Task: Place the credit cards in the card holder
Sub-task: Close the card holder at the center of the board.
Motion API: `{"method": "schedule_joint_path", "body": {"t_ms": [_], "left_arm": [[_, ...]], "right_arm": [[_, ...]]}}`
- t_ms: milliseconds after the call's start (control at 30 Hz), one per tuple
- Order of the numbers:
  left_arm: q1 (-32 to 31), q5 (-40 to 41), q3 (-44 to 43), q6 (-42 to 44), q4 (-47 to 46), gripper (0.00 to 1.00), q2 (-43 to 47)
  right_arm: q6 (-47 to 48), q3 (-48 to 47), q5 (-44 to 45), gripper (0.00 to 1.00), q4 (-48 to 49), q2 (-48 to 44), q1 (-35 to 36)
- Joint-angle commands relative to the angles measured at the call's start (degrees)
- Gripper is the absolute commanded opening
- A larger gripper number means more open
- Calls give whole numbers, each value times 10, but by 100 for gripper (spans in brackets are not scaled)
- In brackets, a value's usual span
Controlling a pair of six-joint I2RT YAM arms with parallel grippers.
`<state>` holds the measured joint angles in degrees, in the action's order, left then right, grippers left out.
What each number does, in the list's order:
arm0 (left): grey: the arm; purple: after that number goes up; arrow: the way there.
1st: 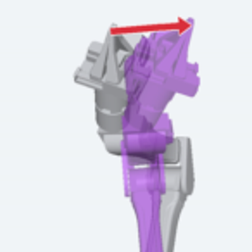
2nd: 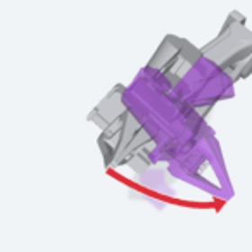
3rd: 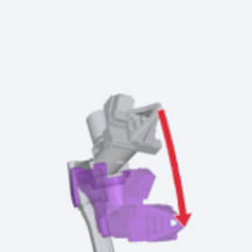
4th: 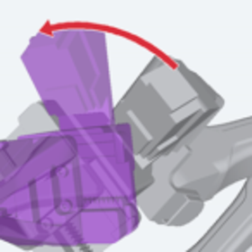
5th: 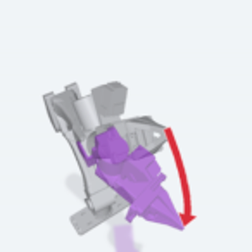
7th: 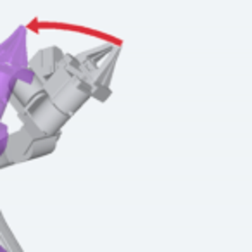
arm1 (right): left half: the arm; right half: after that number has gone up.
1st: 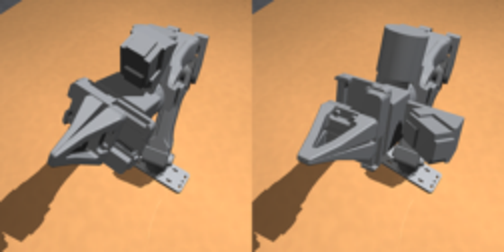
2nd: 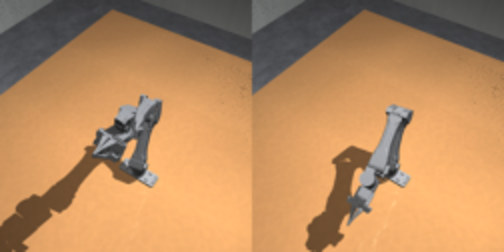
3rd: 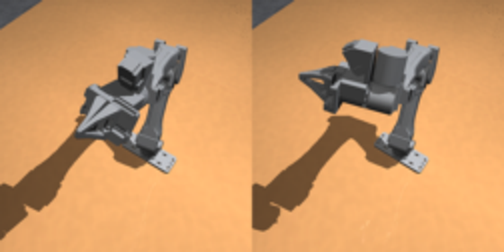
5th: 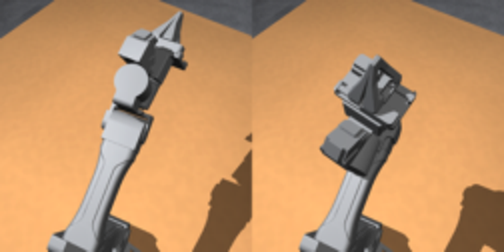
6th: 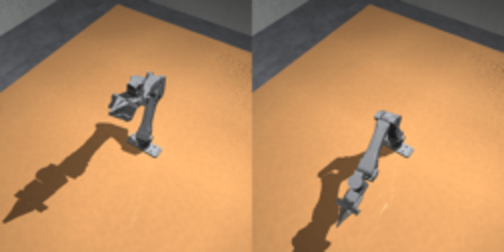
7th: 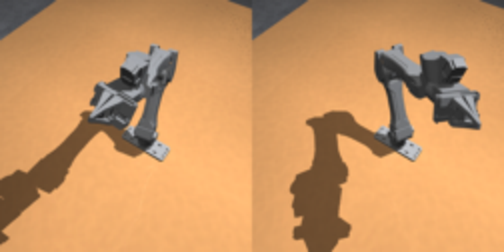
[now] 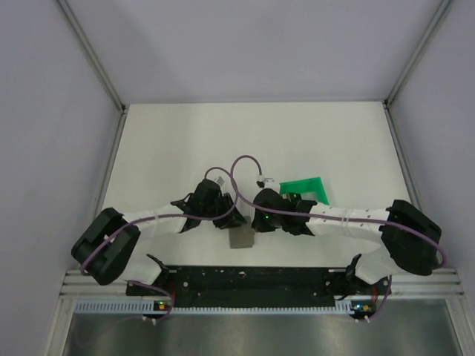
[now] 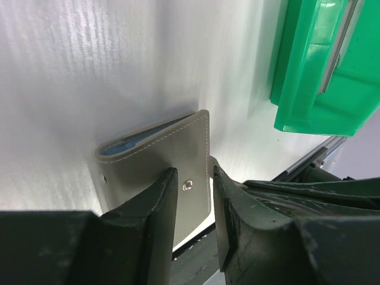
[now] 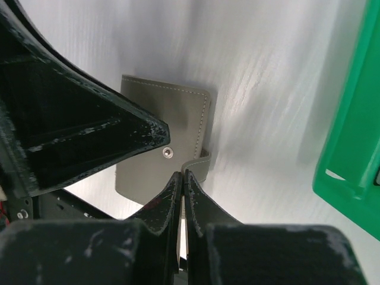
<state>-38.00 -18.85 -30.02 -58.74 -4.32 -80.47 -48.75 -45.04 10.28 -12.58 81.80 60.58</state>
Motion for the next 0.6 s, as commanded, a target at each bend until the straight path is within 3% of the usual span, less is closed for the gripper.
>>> {"method": "schedule_joint_path", "body": {"t_ms": [0,200,367,567], "left_arm": [[-1,40,-23,27,33,35,30],[-1,43,-30,33,41,36,46],[-1,69,-33,49,99,34,91],[-1,57,-8,80,114,16,142]], "right_arm": [[20,-33,-46,0,22,35,0],[27,-46,-68,0,21,64,0],[24,-49,-59,0,22,62,0],[24,-53,-58,0,19,64,-1]]}}
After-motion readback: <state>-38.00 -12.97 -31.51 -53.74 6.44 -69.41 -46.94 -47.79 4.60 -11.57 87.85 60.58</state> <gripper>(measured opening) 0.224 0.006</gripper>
